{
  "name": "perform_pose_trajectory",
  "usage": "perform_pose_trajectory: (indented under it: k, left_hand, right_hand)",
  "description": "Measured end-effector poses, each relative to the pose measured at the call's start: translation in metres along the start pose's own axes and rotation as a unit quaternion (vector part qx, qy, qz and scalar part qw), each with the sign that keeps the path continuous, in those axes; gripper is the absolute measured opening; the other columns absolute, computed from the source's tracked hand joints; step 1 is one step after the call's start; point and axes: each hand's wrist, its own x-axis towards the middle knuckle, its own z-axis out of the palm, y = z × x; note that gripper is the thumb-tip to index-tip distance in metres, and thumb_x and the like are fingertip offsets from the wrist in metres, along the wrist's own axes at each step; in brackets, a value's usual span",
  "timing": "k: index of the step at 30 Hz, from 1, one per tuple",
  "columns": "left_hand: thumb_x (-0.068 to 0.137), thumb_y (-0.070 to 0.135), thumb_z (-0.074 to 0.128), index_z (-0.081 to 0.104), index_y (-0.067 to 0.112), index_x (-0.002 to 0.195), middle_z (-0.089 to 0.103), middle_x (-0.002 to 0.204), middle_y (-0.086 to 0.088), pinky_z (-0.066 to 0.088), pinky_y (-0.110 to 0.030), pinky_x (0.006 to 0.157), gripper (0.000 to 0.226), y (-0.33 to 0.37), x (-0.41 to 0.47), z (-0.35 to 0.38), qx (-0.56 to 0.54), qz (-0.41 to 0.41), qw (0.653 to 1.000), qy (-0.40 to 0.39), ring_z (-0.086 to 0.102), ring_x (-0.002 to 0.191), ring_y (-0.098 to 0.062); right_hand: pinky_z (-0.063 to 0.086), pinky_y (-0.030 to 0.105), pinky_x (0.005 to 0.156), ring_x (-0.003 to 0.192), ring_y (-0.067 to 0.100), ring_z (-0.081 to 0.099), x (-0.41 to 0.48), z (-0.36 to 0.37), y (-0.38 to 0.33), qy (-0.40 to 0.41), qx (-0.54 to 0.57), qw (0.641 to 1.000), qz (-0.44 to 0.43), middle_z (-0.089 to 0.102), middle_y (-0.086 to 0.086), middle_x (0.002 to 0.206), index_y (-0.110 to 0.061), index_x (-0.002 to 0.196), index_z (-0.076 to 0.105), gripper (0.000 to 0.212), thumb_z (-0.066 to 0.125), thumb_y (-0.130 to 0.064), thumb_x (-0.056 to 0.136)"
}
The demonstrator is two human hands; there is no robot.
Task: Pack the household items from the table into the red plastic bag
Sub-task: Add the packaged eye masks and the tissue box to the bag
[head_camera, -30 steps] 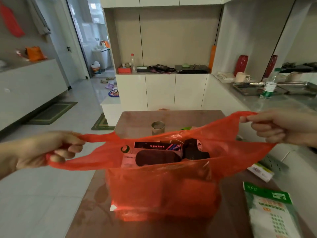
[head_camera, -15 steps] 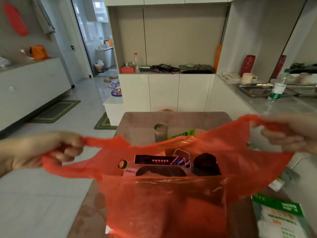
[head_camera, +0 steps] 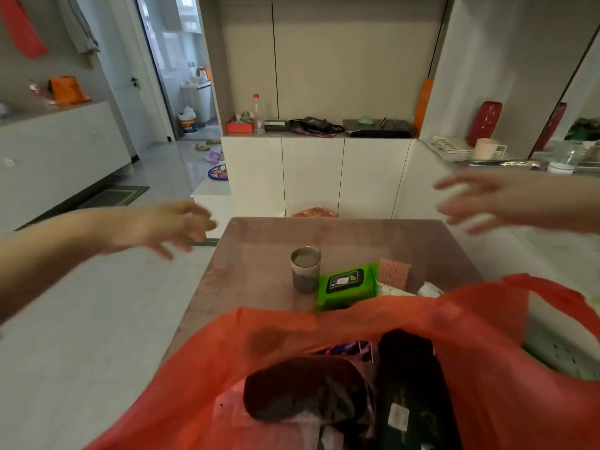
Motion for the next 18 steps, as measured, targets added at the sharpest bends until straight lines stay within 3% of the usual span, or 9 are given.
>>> perform_pose_trajectory:
  k: [2, 4, 8, 9, 11, 14, 16, 18]
  left_hand:
    - [0.091, 0.036, 0.050, 0.038, 0.025, 0.126, 0.055, 0.114, -0.005, 0.048, -0.033, 0.079, 0.039, 0.035, 0.034, 0.022, 0.019, 0.025, 0.999, 0.012, 0.055, 0.095, -0.020]
    - [0.089, 0.035, 0.055, 0.031, 0.020, 0.140, 0.048, 0.128, -0.009, 0.044, -0.033, 0.086, 0.059, 0.052, 0.078, 0.051, 0.004, 0.048, 0.999, 0.006, 0.046, 0.101, -0.019]
    - [0.095, 0.021, 0.047, 0.030, 0.008, 0.142, 0.048, 0.125, -0.009, 0.039, -0.011, 0.056, 0.052, 0.055, 0.145, 0.118, 0.023, 0.056, 0.998, -0.031, 0.048, 0.103, -0.020]
    - [0.095, 0.018, 0.045, 0.024, 0.009, 0.144, 0.046, 0.134, -0.010, 0.042, -0.013, 0.060, 0.054, 0.051, 0.158, 0.135, 0.022, 0.053, 0.998, -0.030, 0.049, 0.114, -0.024]
    - [0.092, 0.019, 0.050, 0.008, 0.011, 0.147, 0.037, 0.146, -0.014, 0.042, -0.023, 0.092, 0.070, 0.035, 0.185, 0.163, -0.023, 0.016, 0.999, -0.041, 0.042, 0.130, -0.027]
    - [0.087, 0.012, 0.053, -0.005, 0.011, 0.148, 0.028, 0.151, -0.017, 0.035, -0.031, 0.104, 0.084, 0.008, 0.216, 0.187, -0.072, -0.033, 0.994, -0.069, 0.035, 0.135, -0.028]
    - [0.085, 0.008, 0.053, -0.004, 0.012, 0.148, 0.029, 0.150, -0.016, 0.037, -0.035, 0.103, 0.084, -0.003, 0.224, 0.195, -0.098, -0.037, 0.992, -0.071, 0.036, 0.134, -0.030]
    - [0.083, 0.008, 0.055, 0.002, 0.013, 0.148, 0.033, 0.147, -0.015, 0.045, -0.037, 0.095, 0.084, -0.008, 0.225, 0.199, -0.111, -0.044, 0.991, -0.058, 0.044, 0.125, -0.030]
  right_hand:
    - [0.052, 0.032, 0.084, 0.106, 0.020, 0.061, 0.049, 0.027, -0.018, 0.025, -0.004, 1.000, 0.012, 0.060, 0.006, 0.121, -0.028, 0.132, 0.043, 0.070, 0.071, -0.044, 0.069]
    - [0.050, 0.038, 0.090, 0.118, 0.026, 0.052, 0.115, 0.059, -0.016, 0.009, 0.026, 0.999, 0.035, 0.046, 0.009, 0.137, -0.021, 0.141, 0.031, 0.073, 0.067, -0.036, 0.079]
    - [0.041, 0.042, 0.102, 0.133, 0.027, 0.037, 0.223, 0.135, 0.043, -0.011, -0.025, 0.996, 0.082, 0.028, 0.005, 0.153, -0.020, 0.148, 0.013, 0.099, 0.075, -0.038, 0.072]
    - [0.036, 0.041, 0.107, 0.137, 0.028, 0.033, 0.240, 0.153, 0.059, -0.010, -0.040, 0.995, 0.087, 0.024, 0.007, 0.154, -0.018, 0.149, 0.007, 0.107, 0.078, -0.035, 0.070]
    - [0.029, 0.041, 0.113, 0.140, 0.031, 0.025, 0.265, 0.185, 0.083, -0.029, -0.071, 0.993, 0.085, 0.015, 0.012, 0.156, -0.020, 0.149, 0.000, 0.115, 0.080, -0.031, 0.067]
    - [0.028, 0.046, 0.112, 0.142, 0.035, 0.019, 0.284, 0.216, 0.106, -0.063, -0.136, 0.986, 0.074, -0.006, 0.014, 0.158, -0.032, 0.148, -0.003, 0.114, 0.079, -0.026, 0.069]
    - [0.034, 0.044, 0.109, 0.139, 0.036, 0.028, 0.294, 0.225, 0.114, -0.071, -0.176, 0.980, 0.049, -0.002, 0.014, 0.157, -0.032, 0.148, 0.002, 0.108, 0.077, -0.021, 0.071]
    - [0.042, 0.042, 0.102, 0.129, 0.037, 0.040, 0.296, 0.228, 0.115, -0.053, -0.204, 0.977, 0.020, 0.017, 0.014, 0.150, -0.028, 0.146, 0.014, 0.098, 0.076, -0.018, 0.071]
